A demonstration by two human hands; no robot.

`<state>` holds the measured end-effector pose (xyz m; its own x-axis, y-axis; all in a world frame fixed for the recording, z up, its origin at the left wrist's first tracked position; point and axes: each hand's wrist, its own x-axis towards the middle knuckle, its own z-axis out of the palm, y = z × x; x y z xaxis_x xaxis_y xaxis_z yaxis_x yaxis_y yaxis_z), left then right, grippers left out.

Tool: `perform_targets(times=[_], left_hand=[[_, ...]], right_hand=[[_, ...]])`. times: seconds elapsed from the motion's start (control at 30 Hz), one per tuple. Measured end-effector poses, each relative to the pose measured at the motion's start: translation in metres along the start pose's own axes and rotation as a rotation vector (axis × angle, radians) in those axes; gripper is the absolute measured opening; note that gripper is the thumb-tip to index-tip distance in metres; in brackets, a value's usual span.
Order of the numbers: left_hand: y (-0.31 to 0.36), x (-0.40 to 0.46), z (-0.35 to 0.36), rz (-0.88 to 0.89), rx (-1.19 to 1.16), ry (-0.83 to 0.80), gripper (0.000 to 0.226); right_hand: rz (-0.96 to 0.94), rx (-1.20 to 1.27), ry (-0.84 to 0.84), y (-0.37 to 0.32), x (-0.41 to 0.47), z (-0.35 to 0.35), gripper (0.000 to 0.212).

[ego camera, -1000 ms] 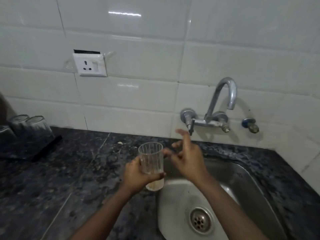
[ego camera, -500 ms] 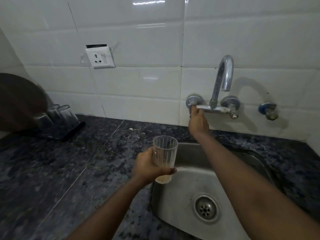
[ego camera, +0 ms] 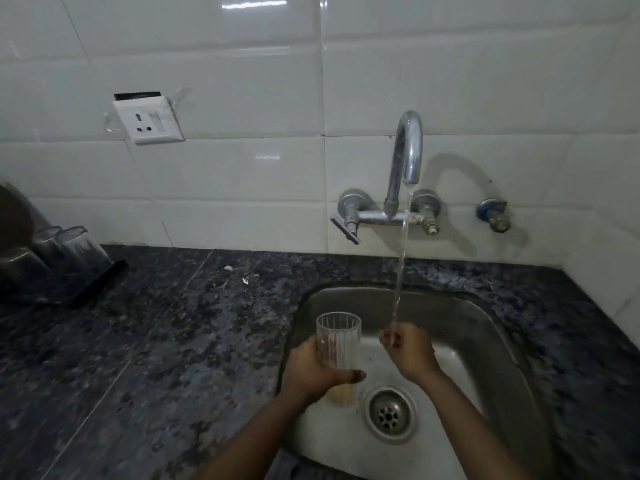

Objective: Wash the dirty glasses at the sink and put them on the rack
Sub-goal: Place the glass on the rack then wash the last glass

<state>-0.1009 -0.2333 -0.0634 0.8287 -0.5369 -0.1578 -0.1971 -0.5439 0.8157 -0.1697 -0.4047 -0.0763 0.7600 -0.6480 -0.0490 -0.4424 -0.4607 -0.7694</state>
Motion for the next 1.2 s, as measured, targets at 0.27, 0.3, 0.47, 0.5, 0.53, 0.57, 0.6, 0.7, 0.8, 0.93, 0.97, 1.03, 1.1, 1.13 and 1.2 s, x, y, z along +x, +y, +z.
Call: perform_targets(times=[0.27,0.3,0.47,0.5,0.53,0.57,0.6,0.7,0.8,0.93,0.97,1.03,1.1,1.13,1.2], left_hand=[[0.008,0.008,0.058,-0.111,-0.25,-0.181,0.04],[0.009,0.009,0.062,-0.127,-0.257,-0.208,0.041],[0.017,0.012,0.059,-0.138,-0.266,-0.401,0.045],[0.02,0.013,0.056,-0.132,-0.266,-0.454,0.048],[0.023,0.013,0.052,-0.127,-0.267,-0.488,0.052],[0.025,0.015,0.049,-0.12,-0.276,-0.494,0.053],[0.028,0.015,0.047,-0.113,-0.304,-0.478,0.051],[0.033,0.022,0.043,-0.125,-0.465,-0.349,0.045],[0.031,0.03,0.038,-0.122,-0.601,-0.228,0.045],[0.023,0.035,0.037,-0.118,-0.683,-0.136,0.029],[0.021,0.036,0.039,-0.129,-0.685,-0.124,0.025],[0.015,0.036,0.041,-0.151,-0.661,-0.109,0.018],[0.008,0.033,0.045,-0.163,-0.618,-0.098,0.013],[0.006,0.032,0.046,-0.167,-0.608,-0.098,0.011],[0.004,0.032,0.049,-0.186,-0.608,-0.121,0.009]], right_hand=[[0.126,0.196,-0.446,0.057,-0.052,0.007,0.063],[0.151,0.238,-0.445,0.06,-0.055,0.011,0.071],[0.23,0.377,-0.192,0.054,-0.062,0.025,0.072],[0.236,0.383,-0.155,0.052,-0.061,0.026,0.067],[0.24,0.386,-0.13,0.051,-0.06,0.027,0.064],[0.237,0.383,-0.107,0.05,-0.058,0.027,0.062],[0.233,0.374,-0.086,0.049,-0.055,0.027,0.062],[0.206,0.346,-0.037,0.043,-0.047,0.022,0.064],[0.172,0.305,0.001,0.042,-0.04,0.012,0.063],[0.131,0.122,0.046,0.045,-0.031,0.0,0.058],[0.116,0.026,0.062,0.044,-0.029,-0.004,0.058],[0.061,-0.194,0.105,0.043,-0.026,-0.013,0.057],[-0.003,-0.372,0.145,0.039,-0.024,-0.019,0.053],[-0.019,-0.447,0.161,0.037,-0.024,-0.023,0.05],[-0.048,-0.602,0.197,0.033,-0.023,-0.03,0.04]])
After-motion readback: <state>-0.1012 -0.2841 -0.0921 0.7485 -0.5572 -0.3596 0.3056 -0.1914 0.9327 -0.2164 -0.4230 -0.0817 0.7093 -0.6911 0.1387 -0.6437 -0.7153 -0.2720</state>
